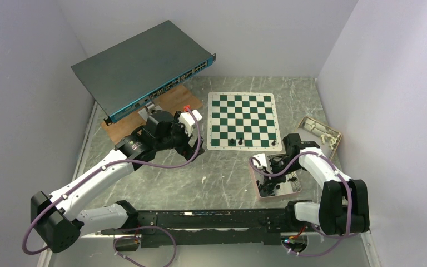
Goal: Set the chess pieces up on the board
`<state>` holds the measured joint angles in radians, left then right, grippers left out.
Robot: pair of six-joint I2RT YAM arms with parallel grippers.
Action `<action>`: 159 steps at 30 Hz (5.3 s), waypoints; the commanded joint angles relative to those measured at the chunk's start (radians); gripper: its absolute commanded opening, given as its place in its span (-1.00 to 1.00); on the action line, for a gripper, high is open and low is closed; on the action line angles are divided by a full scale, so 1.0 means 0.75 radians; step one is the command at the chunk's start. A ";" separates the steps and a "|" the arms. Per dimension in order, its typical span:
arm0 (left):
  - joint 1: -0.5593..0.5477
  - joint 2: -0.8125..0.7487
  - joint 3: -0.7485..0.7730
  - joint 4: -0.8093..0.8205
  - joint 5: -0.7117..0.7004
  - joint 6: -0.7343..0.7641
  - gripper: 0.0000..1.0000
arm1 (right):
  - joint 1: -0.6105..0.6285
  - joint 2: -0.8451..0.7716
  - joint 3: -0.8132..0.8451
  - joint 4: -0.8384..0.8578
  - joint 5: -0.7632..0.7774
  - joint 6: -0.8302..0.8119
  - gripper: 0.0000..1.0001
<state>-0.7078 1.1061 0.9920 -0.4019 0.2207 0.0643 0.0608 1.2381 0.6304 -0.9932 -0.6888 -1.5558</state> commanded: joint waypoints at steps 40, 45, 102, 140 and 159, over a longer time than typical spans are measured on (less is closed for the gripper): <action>0.029 0.073 -0.006 0.076 -0.049 0.098 0.99 | -0.091 0.316 0.671 0.372 0.050 1.140 -1.00; 0.040 0.122 0.004 0.085 -0.025 0.105 0.99 | -0.029 0.386 0.683 0.406 0.146 1.138 -1.00; 0.085 0.216 0.039 0.084 0.069 0.086 0.99 | 0.119 0.588 0.668 0.647 0.327 1.348 -1.00; 0.085 0.231 0.044 0.076 0.076 0.090 0.99 | 0.134 0.637 0.581 0.747 0.412 1.380 -1.00; 0.085 0.231 0.045 0.075 0.076 0.092 0.99 | 0.138 0.650 0.579 0.731 0.415 1.366 -0.95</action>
<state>-0.6483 1.2747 0.9859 -0.3779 0.2573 0.1196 0.1589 1.7206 1.0668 -0.4614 -0.3908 -0.5377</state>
